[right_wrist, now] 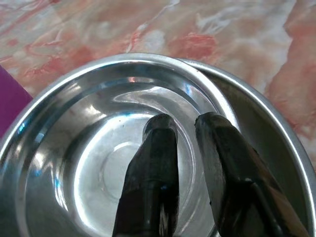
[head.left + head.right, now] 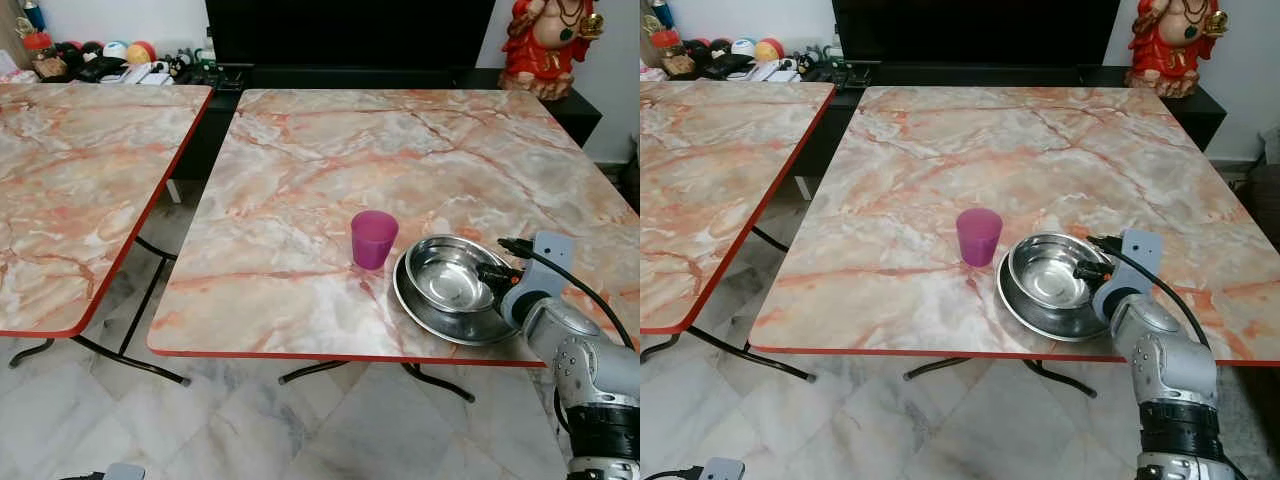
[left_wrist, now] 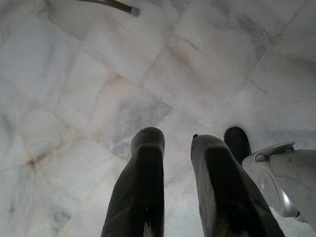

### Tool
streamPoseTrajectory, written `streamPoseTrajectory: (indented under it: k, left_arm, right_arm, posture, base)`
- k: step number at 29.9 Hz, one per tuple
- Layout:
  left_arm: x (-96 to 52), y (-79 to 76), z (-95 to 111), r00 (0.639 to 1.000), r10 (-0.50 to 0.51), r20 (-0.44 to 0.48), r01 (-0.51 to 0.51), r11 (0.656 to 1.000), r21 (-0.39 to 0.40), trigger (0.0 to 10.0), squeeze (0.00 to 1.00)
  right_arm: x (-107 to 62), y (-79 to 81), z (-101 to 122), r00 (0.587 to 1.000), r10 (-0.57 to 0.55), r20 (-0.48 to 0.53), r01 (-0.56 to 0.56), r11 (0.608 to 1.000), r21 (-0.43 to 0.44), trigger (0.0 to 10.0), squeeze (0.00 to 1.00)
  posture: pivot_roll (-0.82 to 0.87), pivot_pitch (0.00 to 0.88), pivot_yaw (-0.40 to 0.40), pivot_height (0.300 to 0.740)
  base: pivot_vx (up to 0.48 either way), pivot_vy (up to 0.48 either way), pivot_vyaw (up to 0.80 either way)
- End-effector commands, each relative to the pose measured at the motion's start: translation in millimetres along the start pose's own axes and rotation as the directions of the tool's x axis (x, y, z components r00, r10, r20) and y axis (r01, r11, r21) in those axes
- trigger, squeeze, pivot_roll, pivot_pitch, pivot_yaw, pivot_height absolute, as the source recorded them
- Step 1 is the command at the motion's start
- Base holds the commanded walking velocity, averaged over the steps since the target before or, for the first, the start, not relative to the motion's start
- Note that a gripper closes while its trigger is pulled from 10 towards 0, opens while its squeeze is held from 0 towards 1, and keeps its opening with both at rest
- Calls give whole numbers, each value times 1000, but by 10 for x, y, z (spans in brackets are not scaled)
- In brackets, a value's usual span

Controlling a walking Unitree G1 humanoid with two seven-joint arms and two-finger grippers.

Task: Setting the table

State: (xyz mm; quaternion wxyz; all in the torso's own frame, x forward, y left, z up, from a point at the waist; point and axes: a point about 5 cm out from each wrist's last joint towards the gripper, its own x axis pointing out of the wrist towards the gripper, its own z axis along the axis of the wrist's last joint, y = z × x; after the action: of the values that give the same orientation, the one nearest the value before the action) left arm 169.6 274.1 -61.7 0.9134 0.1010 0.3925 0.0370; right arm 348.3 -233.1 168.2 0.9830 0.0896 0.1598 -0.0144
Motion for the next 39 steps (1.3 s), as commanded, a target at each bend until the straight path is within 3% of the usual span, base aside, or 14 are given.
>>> streamPoseTrajectory:
  k: [1,20,31,39]
  left_arm:
    - [-27,-8,-82,1000,-8,-26,8,1000,9,10000,0]
    - [-24,-12,-78,1000,-10,-27,10,1000,9,10000,0]
    - [-18,-4,-61,1000,-2,-23,2,1000,9,10000,0]
    - [-18,-1,-61,1000,-1,-24,1,1000,11,10000,0]
  right_arm:
    - [-11,-30,84,1000,-12,24,12,1000,-2,10000,0]
    - [-22,-46,100,999,-21,36,22,1000,-10,10000,0]
    - [-37,35,221,989,-23,149,19,999,28,10000,0]
    - [-32,85,205,987,-8,158,2,999,35,10000,0]
  posture:
    - [-45,152,24,740]
    - [-48,152,26,740]
    - [-37,143,24,740]
    - [-37,131,24,740]
  base:
    - [0,0,0]
    - [0,0,0]
    - [0,0,0]
    - [0,0,0]
